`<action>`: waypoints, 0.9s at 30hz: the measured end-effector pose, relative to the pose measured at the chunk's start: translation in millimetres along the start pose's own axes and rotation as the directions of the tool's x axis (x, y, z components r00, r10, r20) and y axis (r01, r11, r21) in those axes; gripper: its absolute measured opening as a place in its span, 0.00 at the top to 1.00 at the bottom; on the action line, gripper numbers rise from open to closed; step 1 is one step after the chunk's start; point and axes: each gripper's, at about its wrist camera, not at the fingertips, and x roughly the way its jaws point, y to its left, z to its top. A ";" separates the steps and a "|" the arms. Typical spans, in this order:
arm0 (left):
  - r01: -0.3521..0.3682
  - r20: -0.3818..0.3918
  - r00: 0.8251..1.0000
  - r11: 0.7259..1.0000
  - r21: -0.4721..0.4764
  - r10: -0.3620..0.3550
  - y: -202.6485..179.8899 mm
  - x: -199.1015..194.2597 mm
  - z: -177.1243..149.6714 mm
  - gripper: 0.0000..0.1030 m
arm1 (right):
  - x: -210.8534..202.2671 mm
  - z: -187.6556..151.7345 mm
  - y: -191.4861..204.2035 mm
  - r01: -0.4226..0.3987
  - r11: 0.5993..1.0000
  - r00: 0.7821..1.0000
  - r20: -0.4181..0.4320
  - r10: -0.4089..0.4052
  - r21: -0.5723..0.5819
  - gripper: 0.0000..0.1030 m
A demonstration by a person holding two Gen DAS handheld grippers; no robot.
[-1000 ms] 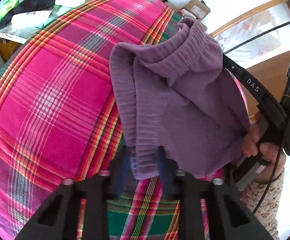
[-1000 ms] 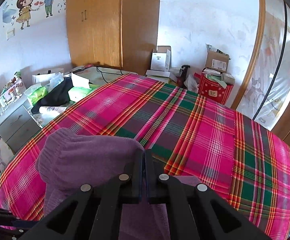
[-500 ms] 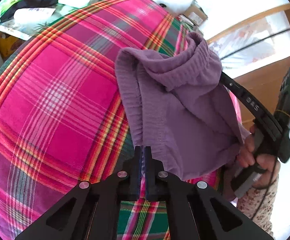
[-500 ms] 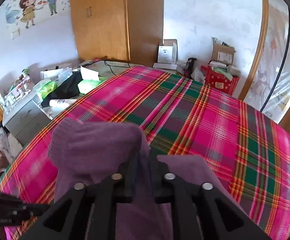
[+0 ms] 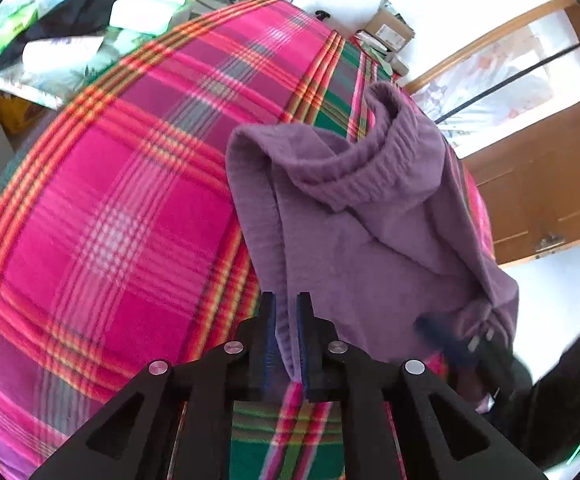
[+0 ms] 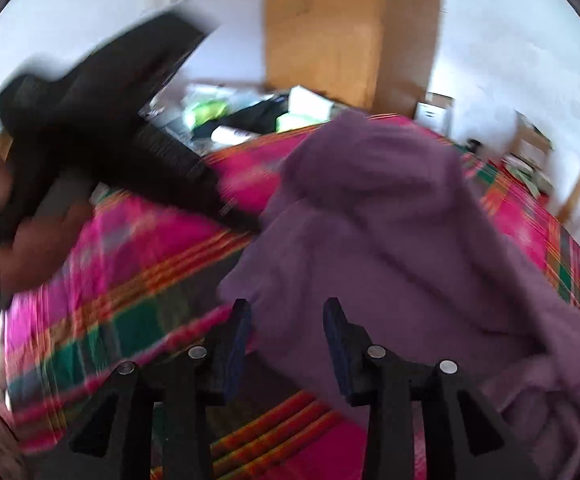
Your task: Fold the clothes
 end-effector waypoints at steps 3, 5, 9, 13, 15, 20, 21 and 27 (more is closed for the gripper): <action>-0.033 0.012 0.999 0.999 0.012 0.033 -3.2 1.2 3.1 0.90 | 7.7 -2.7 12.3 0.023 0.998 1.000 -0.016 -0.024 -0.058 0.57; -0.027 0.013 1.000 1.000 0.001 0.027 3.0 -1.2 8.8 0.90 | 14.2 -1.8 16.6 0.070 0.994 0.997 -0.020 -0.072 -0.080 0.57; -0.010 -0.004 1.000 1.000 -0.023 0.010 -9.2 17.6 7.1 0.90 | 21.0 1.7 12.8 0.093 0.994 0.995 -0.022 -0.095 -0.050 0.63; 0.009 -0.018 1.000 1.000 -0.017 -0.009 -27.2 6.3 -19.4 0.83 | 24.7 3.5 11.3 0.127 0.992 0.991 -0.027 -0.127 -0.021 0.91; 0.022 -0.013 1.000 0.999 -0.030 -0.022 -21.8 -0.1 -26.6 0.83 | 20.7 5.3 13.0 0.128 0.992 0.992 -0.012 -0.128 0.000 0.94; 0.104 -0.007 0.994 0.988 -0.112 -0.106 0.7 -17.6 -46.0 0.67 | -2.2 16.8 15.9 0.073 0.995 0.996 0.054 -0.077 0.075 0.95; 0.134 -0.012 0.991 0.983 -0.129 -0.136 2.9 -20.2 -49.9 0.67 | -7.9 18.8 18.0 0.063 0.995 0.995 0.071 -0.069 0.079 0.95; 0.330 0.043 0.943 0.905 -0.269 -0.331 34.1 -39.9 -74.1 0.45 | -32.7 22.7 36.4 0.007 0.996 0.991 0.130 -0.018 0.087 0.95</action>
